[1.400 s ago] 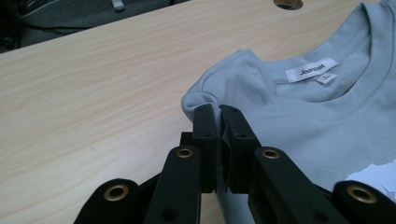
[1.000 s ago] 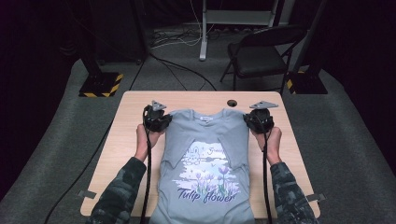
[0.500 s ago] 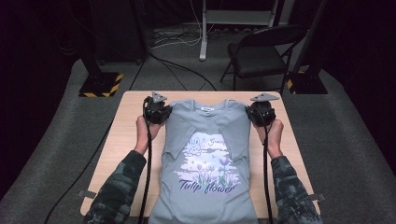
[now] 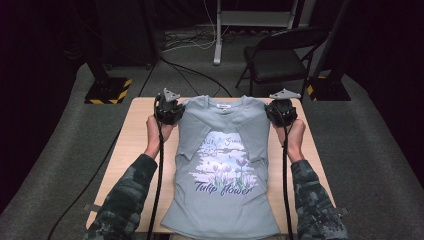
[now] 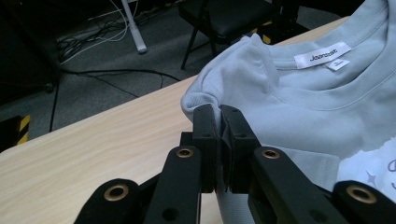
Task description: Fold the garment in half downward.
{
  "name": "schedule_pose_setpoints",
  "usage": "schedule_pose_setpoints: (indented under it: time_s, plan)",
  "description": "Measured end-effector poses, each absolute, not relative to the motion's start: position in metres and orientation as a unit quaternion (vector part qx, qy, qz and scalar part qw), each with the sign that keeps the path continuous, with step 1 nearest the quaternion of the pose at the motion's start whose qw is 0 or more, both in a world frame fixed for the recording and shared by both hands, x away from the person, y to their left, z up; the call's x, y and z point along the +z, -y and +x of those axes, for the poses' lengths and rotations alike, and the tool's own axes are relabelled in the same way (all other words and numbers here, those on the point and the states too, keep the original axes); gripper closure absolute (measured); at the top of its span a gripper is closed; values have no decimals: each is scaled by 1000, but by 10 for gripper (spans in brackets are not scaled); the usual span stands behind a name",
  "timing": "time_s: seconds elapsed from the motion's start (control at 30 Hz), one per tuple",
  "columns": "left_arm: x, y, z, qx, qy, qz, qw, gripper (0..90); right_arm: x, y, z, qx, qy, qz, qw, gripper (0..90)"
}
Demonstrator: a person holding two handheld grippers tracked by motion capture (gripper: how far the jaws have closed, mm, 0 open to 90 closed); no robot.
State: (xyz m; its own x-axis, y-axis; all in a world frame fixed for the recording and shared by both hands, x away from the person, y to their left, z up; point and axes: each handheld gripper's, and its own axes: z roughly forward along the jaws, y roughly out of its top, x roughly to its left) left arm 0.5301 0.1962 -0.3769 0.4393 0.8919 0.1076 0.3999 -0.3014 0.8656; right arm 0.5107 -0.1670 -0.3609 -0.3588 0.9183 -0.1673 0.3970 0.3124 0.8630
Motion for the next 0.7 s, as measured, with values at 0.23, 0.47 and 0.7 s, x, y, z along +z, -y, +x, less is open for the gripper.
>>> schedule_pose_setpoints:
  time_s: [0.23,0.47,0.7]
  plan:
    - [-367,-193,533,313,-430,744,405,848,-350,164,512,378,-730,442,359,850]
    - [-359,-192,536,318,-429,740,408,848,-344,165,512,382,-723,441,370,849]
    - [-350,-189,541,321,-428,739,410,848,-337,166,513,382,-720,438,380,849]
